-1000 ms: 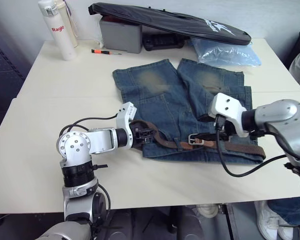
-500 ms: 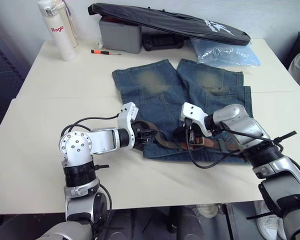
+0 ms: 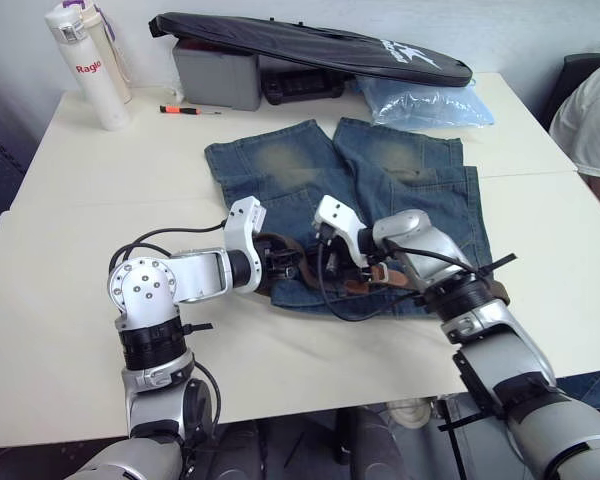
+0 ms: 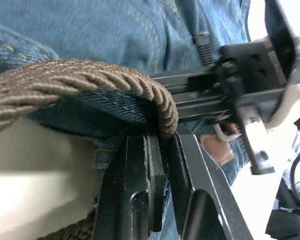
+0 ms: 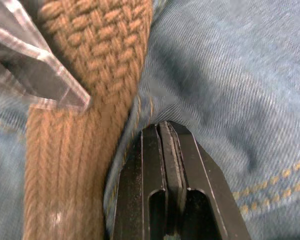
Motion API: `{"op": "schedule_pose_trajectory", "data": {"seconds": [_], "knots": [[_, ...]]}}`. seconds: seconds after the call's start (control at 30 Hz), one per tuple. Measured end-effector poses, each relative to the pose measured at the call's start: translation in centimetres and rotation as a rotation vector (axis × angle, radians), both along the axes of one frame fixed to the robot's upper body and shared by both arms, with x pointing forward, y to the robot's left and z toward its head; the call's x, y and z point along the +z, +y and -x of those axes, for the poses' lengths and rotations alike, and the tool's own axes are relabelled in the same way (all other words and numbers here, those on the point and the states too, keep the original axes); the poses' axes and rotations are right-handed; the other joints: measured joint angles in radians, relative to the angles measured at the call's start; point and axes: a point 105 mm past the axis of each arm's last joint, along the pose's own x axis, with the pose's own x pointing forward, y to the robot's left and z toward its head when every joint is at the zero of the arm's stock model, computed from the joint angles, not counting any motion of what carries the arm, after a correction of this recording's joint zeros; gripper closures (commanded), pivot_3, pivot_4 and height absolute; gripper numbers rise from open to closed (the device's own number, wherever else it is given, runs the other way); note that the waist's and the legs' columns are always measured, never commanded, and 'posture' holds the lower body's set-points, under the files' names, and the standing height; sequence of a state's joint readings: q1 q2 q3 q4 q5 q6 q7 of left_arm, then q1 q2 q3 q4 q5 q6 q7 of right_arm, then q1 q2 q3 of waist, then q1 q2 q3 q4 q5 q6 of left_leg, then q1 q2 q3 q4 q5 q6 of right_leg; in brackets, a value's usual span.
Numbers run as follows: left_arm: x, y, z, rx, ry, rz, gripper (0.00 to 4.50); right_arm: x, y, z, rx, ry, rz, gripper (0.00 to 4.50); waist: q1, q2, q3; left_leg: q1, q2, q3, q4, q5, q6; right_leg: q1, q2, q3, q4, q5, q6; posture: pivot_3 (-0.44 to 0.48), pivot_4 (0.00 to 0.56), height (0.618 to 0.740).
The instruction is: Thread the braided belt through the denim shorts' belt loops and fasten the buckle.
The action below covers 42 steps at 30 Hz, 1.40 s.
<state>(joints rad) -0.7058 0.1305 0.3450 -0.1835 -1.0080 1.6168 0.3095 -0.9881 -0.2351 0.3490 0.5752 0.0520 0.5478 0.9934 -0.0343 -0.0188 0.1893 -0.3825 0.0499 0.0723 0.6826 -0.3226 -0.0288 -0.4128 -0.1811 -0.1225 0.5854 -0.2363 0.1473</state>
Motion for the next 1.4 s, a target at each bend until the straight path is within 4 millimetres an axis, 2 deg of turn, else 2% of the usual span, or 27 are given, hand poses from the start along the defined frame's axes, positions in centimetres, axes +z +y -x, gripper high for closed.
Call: {"op": "schedule_pose_trajectory", "data": {"seconds": [0.17, 0.27, 0.33, 0.4, 0.5, 0.53, 0.6, 0.67, 0.8, 0.9, 1.0, 1.17, 1.4], "knots": [[0.2, 1.2, -0.3, 0.026, -0.015, -0.050, 4.50, 0.3, 1.6, -0.9, -0.034, -0.007, -0.028, 4.46, -0.003, 0.000, 0.000, 0.001, 0.000, 0.001, 0.000, 0.000, 0.000, 0.000, 0.000, 0.001, 0.000, 0.000, 0.000, 0.000, 0.150, 0.740], [0.3, 1.9, -0.4, 0.039, -0.020, -0.073, 4.50, 0.7, 1.2, -1.3, -0.022, -0.046, -0.005, 4.46, -0.001, 0.000, 0.000, 0.000, 0.000, 0.001, -0.001, 0.000, 0.000, -0.001, 0.000, 0.002, 0.000, 0.000, 0.000, 0.000, 0.150, 0.740], [0.2, 1.8, -0.3, 0.033, -0.021, -0.074, 4.50, 0.9, 0.5, -1.3, -0.009, -0.048, 0.013, 3.84, 0.002, 0.000, 0.000, 0.000, 0.000, 0.001, -0.001, 0.000, 0.000, -0.001, 0.000, 0.002, 0.000, 0.000, 0.000, 0.000, 0.150, 0.740], [0.1, 1.8, -0.2, 0.029, -0.017, -0.076, 4.50, 1.8, -1.2, -1.6, -0.003, -0.046, 0.035, 3.09, 0.010, 0.000, 0.000, -0.004, 0.000, 0.001, 0.000, 0.000, 0.000, -0.004, 0.000, 0.001, 0.000, 0.000, 0.000, 0.000, 0.150, 0.740], [-0.2, 2.1, -0.2, 0.033, -0.010, -0.080, 4.50, 4.9, -3.6, -2.2, -0.013, -0.110, 0.054, 1.72, 0.009, 0.000, 0.000, -0.005, 0.000, 0.001, 0.000, 0.000, 0.000, -0.005, 0.000, 0.001, 0.000, 0.000, 0.000, 0.000, 0.150, 0.740], [-0.2, 2.1, -0.2, 0.033, -0.010, -0.080, 4.50, 6.3, -4.4, -2.5, -0.020, -0.147, 0.059, 1.72, 0.008, 0.000, 0.000, -0.005, 0.000, 0.001, -0.001, 0.000, 0.000, -0.005, 0.000, 0.001, 0.000, 0.000, 0.000, 0.000, 0.150, 0.740], [-0.2, 2.1, -0.2, 0.033, -0.010, -0.081, 4.50, 7.3, -4.6, -2.6, -0.005, -0.185, 0.067, 1.72, 0.005, 0.000, 0.000, -0.004, 0.000, 0.002, -0.002, 0.000, 0.000, -0.005, 0.000, 0.001, -0.001, 0.000, 0.000, 0.000, 0.150, 0.740], [-0.2, 1.9, -0.1, 0.027, -0.010, -0.080, 4.50, 6.3, -4.5, -2.5, 0.026, -0.183, 0.098, 1.72, 0.004, 0.000, 0.000, -0.003, 0.000, 0.003, -0.002, 0.000, 0.000, -0.005, 0.000, 0.002, -0.001, 0.000, 0.000, 0.000, 0.150, 0.740], [-0.2, 1.7, -0.1, 0.021, -0.009, -0.076, 4.50, 2.5, -3.3, -2.1, 0.071, -0.103, 0.132, 1.72, 0.005, 0.000, 0.000, -0.004, 0.000, 0.003, -0.002, 0.000, 0.000, -0.005, 0.000, 0.002, -0.001, 0.000, 0.000, 0.000, 0.150, 0.740], [-0.2, 1.7, -0.1, 0.020, -0.009, -0.076, 4.50, 1.5, -2.9, -2.3, 0.068, -0.093, 0.131, 1.72, 0.006, 0.000, 0.000, -0.004, 0.000, 0.003, -0.001, 0.000, 0.000, -0.005, 0.000, 0.002, -0.001, 0.000, 0.000, 0.000, 0.150, 0.740], [-0.3, 1.9, -0.1, 0.026, -0.012, -0.081, 4.50, 1.4, -2.5, -2.6, 0.062, -0.112, 0.134, 2.39, 0.004, 0.000, 0.000, -0.003, 0.000, 0.003, -0.001, 0.000, 0.000, -0.005, 0.000, 0.002, 0.000, 0.000, 0.000, 0.000, 0.150, 0.740], [-0.2, 2.4, 0.0, 0.039, -0.020, -0.094, 4.50, 1.4, -2.0, -2.7, 0.058, -0.128, 0.117, 4.47, 0.001, 0.000, 0.000, -0.003, 0.000, 0.003, -0.002, 0.000, 0.000, -0.005, 0.000, 0.003, 0.000, 0.000, 0.000, 0.000, 0.150, 0.740], [0.7, 4.4, -0.1, 0.091, -0.043, -0.090, 4.50, 1.4, 0.5, -3.2, -0.034, -0.083, 0.015, 4.47, -0.024, 0.000, 0.000, -0.003, 0.001, 0.003, -0.002, 0.000, -0.001, -0.005, 0.001, 0.003, 0.000, 0.000, 0.000, 0.000, 0.150, 0.740]]}}
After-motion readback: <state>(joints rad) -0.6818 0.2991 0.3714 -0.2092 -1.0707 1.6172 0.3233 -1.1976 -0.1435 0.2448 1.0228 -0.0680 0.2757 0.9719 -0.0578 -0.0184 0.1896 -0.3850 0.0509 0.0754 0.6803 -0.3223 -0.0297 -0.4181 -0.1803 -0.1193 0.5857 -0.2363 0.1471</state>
